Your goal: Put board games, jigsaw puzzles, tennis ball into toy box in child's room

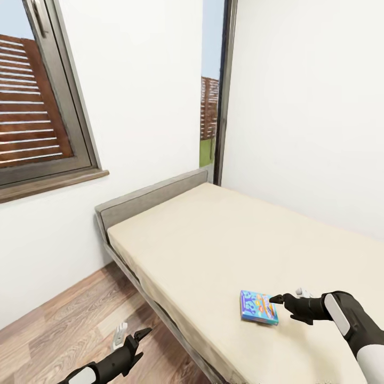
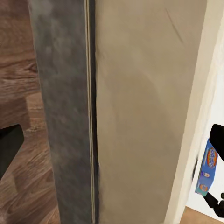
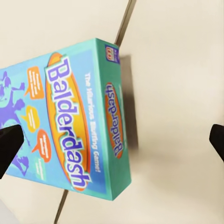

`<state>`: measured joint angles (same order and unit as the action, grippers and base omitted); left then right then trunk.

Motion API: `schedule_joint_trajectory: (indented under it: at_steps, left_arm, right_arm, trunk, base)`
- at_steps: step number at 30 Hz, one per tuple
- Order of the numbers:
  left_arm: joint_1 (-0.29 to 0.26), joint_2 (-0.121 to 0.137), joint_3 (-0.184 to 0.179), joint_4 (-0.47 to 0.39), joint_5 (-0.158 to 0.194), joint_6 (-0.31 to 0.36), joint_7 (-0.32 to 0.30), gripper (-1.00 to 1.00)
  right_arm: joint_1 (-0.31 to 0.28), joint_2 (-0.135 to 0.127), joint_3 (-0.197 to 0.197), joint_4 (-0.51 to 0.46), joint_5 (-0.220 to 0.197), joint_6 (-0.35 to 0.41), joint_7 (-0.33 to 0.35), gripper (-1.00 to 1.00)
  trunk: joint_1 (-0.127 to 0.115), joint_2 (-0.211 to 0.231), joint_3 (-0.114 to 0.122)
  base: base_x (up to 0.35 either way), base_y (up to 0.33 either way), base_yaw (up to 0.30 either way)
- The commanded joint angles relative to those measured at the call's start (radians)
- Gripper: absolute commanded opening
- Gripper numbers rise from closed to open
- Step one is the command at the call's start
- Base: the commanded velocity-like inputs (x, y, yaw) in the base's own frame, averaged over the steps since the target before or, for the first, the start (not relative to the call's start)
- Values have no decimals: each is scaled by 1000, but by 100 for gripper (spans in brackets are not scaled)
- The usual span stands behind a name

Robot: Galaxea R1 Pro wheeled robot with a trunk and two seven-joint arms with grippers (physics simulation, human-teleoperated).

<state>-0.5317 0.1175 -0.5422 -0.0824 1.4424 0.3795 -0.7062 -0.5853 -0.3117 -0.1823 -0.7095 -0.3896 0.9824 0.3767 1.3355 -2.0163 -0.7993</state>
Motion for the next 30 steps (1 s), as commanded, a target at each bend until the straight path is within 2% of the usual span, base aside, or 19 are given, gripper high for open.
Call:
schedule_joint_trajectory:
  at_steps: [1,14,21,30]
  left_arm:
    - [-1,0,-5,0,11,9,-2,100]
    - [-1,1,-5,1,10,9,-5,100]
    - [-1,1,-5,1,10,9,-5,100]
    - [-1,1,-5,1,10,9,-6,100]
  right_arm:
    - [-1,0,-3,0,9,4,10,100]
    - [-1,0,-3,-6,8,3,12,100]
    - [-1,0,-3,-17,8,2,13,100]
    - [-1,0,-3,-21,8,2,13,100]
  trunk:
    - [4,-8,-4]
    - [54,-99,-45]
    - [54,-99,-45]
    - [54,-99,-45]
  base:
    - [0,0,0]
    - [0,0,0]
    - [0,0,39]
    - [0,0,200]
